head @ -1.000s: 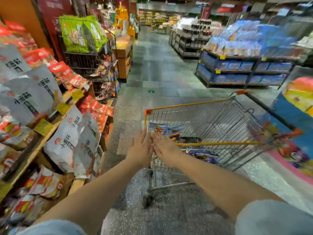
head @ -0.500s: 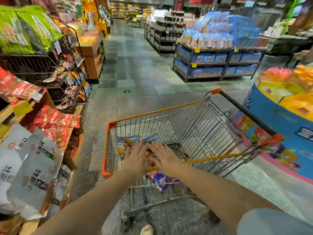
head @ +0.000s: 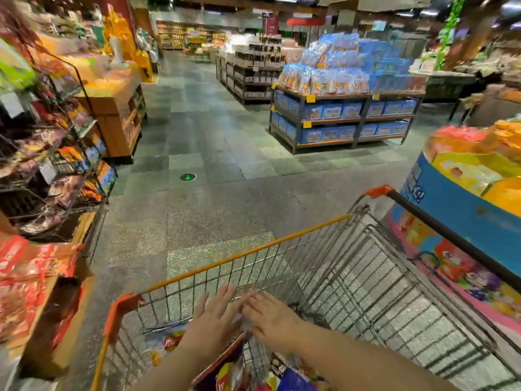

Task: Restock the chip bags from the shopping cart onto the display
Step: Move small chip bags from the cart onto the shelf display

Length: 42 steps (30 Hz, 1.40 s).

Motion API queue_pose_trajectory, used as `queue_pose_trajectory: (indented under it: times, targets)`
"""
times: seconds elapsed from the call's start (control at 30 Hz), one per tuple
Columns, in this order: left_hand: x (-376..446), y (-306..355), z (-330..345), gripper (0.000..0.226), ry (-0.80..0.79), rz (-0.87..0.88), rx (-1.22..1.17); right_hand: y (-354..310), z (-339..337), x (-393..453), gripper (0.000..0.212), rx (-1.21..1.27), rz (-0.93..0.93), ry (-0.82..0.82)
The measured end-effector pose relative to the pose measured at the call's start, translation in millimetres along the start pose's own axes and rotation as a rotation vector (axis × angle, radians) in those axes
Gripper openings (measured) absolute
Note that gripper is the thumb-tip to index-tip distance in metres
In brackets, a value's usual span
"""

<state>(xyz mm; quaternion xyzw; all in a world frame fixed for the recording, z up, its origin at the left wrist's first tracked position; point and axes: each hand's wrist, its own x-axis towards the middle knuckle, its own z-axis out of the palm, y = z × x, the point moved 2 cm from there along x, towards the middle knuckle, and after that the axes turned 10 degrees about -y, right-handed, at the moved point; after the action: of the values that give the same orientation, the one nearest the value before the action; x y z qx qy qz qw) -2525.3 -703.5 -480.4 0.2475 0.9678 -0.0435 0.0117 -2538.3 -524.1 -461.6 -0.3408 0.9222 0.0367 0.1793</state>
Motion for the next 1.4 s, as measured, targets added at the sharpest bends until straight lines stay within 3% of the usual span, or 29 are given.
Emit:
queue_pose_trajectory:
  times: [0.07, 0.17, 0.23, 0.33, 0.47, 0.57, 0.6, 0.7, 0.83, 0.87, 0.93, 1.07, 1.17, 1.2, 1.3, 1.4]
  targets:
    - [13, -11, 27, 0.065, 0.039, 0.022, 0.030, 16, 15, 22, 0.060, -0.021, -0.015, 0.076]
    - [26, -26, 77, 0.130, -0.035, -0.032, 0.009, 35, 51, 53, 0.059, -0.031, -0.021, 0.078]
    - [28, -36, 102, 0.145, -0.038, -0.161, -0.054, 42, 74, 73, 0.069, 0.111, -0.010, 0.061]
    - [23, -33, 128, 0.132, 0.035, -0.244, -0.133, 45, 99, 91, 0.075, 0.161, 0.016, 0.061]
    - [11, -15, 153, 0.061, 0.164, -0.352, -0.380, 56, 134, 110, 0.059, 0.020, -0.068, 0.133]
    - [2, -12, 167, 0.045, 0.256, -0.474, -0.530, 64, 148, 120, 0.068, 0.012, -0.053, 0.201]
    - [-1, -8, 167, 0.047, 0.287, -0.523, -0.560, 66, 150, 121, 0.069, 0.003, -0.036, 0.215]
    - [-9, 18, 172, 0.065, 0.145, -0.543, -0.761, 68, 161, 121, 0.067, -0.003, 0.033, 0.150]
    - [-6, 49, 168, 0.065, 0.070, -0.507, -0.826, 66, 174, 118, 0.079, 0.009, 0.017, 0.162]
    - [-1, 48, 169, 0.079, 0.015, -0.421, -0.810, 65, 176, 119, 0.080, 0.007, -0.001, 0.169]
    - [4, 34, 165, 0.099, -0.051, -0.408, -0.777, 64, 176, 122, 0.079, 0.019, 0.009, 0.143]
    - [-1, 18, 180, 0.076, -0.060, -0.440, -0.624, 64, 196, 128, 0.063, 0.130, 0.079, 0.028]
    - [-2, 16, 189, 0.070, -0.089, -0.497, -0.525, 67, 200, 134, 0.067, 0.267, 0.095, 0.076]
    - [1, 15, 192, 0.082, -0.111, -0.509, -0.500, 67, 194, 134, 0.069, 0.264, 0.102, 0.091]
    - [12, 8, 203, 0.140, -0.244, -0.533, -0.448, 63, 203, 133, 0.087, 0.343, 0.043, -0.094]
    - [17, -1, 212, 0.155, -0.221, -0.467, -0.353, 57, 206, 143, 0.099, 0.334, -0.008, -0.147]
